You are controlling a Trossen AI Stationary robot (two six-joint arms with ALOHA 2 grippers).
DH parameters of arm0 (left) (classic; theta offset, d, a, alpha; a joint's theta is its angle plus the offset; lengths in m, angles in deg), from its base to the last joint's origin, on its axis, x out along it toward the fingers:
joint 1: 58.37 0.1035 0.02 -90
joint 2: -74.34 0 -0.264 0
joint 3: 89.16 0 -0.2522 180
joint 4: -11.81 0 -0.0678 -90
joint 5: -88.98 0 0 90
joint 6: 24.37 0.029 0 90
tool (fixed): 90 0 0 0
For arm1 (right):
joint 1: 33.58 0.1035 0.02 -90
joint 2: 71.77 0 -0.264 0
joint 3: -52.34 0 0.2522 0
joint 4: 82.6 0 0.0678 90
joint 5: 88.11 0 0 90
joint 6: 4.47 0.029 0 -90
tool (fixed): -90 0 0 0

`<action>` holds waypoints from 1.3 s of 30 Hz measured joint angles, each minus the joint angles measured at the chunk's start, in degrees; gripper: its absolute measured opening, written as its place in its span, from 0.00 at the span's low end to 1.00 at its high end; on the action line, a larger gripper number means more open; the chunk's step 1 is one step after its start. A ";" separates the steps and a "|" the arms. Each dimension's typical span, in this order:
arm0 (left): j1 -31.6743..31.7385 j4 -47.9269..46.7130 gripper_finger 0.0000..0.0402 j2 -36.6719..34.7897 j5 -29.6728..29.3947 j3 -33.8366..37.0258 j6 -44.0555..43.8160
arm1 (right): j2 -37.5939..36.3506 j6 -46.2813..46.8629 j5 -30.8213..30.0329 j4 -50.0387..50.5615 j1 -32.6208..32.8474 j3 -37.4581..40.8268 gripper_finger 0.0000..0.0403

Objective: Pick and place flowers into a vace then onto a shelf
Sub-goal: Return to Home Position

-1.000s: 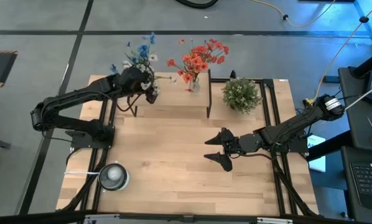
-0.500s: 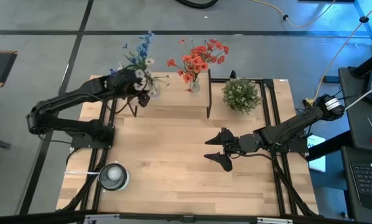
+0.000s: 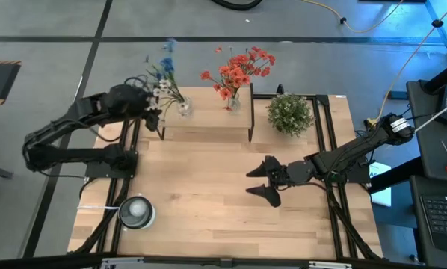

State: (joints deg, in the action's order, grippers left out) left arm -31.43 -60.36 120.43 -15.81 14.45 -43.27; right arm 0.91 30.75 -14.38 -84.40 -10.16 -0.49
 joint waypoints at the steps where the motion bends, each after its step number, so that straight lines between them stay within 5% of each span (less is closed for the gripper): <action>1: 0.00 0.03 0.57 -1.22 0.39 0.00 -0.04 | 0.00 0.61 0.31 -0.01 0.00 0.00 0.82; 9: 0.00 0.30 0.57 -11.66 2.90 -0.04 -1.56 | -0.26 3.27 1.62 -2.63 -0.14 0.00 0.82; 22: -0.02 9.04 0.56 -27.28 8.31 7.83 -1.94 | -3.92 -8.91 19.84 -14.00 -9.00 0.00 0.82; 30: -0.02 24.13 0.49 -33.87 13.11 20.05 0.28 | -17.59 -14.41 21.85 -16.87 -13.20 7.39 0.82; 39: -0.02 26.10 0.43 -38.89 13.51 26.20 0.63 | -35.03 -13.27 21.97 -23.65 -17.32 21.49 0.82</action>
State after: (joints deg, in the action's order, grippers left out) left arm -31.45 -34.26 81.54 -2.30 40.65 -42.65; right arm -34.12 17.49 7.59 -108.05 -27.48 21.00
